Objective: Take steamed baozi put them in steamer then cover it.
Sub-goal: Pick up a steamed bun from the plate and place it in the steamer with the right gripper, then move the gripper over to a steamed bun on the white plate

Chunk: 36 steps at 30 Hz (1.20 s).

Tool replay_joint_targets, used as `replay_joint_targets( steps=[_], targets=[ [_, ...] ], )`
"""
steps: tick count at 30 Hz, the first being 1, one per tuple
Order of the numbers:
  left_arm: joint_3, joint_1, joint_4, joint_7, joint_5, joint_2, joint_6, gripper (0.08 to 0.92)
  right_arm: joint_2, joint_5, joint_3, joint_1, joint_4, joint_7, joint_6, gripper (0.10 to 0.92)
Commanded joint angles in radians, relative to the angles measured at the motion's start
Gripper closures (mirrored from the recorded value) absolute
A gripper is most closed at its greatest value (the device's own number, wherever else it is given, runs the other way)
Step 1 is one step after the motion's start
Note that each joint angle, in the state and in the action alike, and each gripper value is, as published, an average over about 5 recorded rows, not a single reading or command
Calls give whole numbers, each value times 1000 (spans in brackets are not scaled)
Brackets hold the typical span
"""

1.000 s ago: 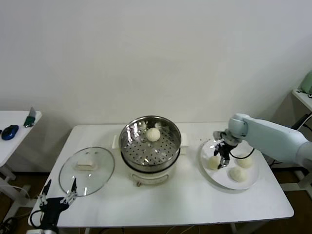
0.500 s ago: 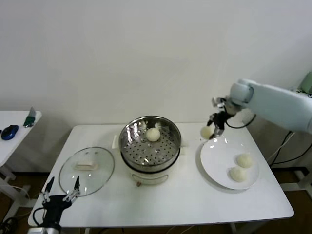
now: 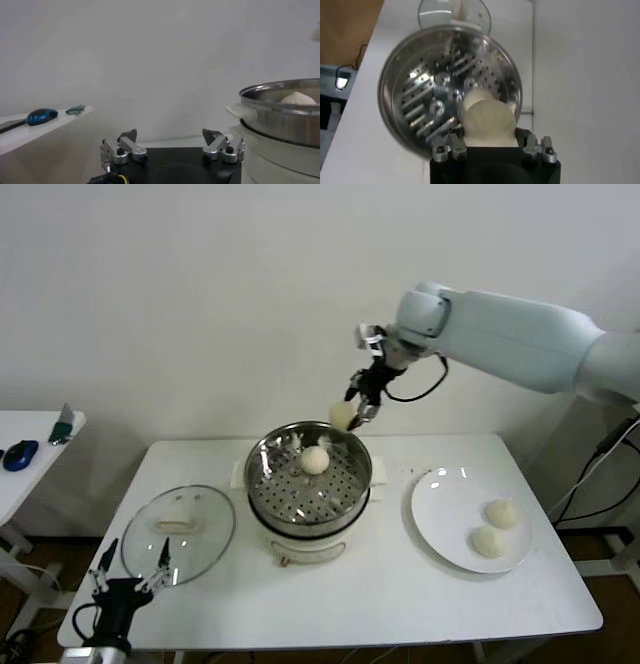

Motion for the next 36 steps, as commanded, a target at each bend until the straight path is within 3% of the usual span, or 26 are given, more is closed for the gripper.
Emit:
replay_joint_targets(
  steps=[1,24,32,36],
  targets=[
    [5,2,-14,0,15,-6,3,177,229,72,-9,-55,-45,37,-29,347],
    [2,-14,-9,-1,40,-12,9,177,362,-101,-26,-268,-237,26,15,339],
    [0,-18,-4,-2,38,-11,10,177,355,-130,-22,-266,-247,20,22,212],
    [-1,-22,-5,-2,38,-11,13,177,322,-141,-9,-239,-211,13,26,203]
  ],
)
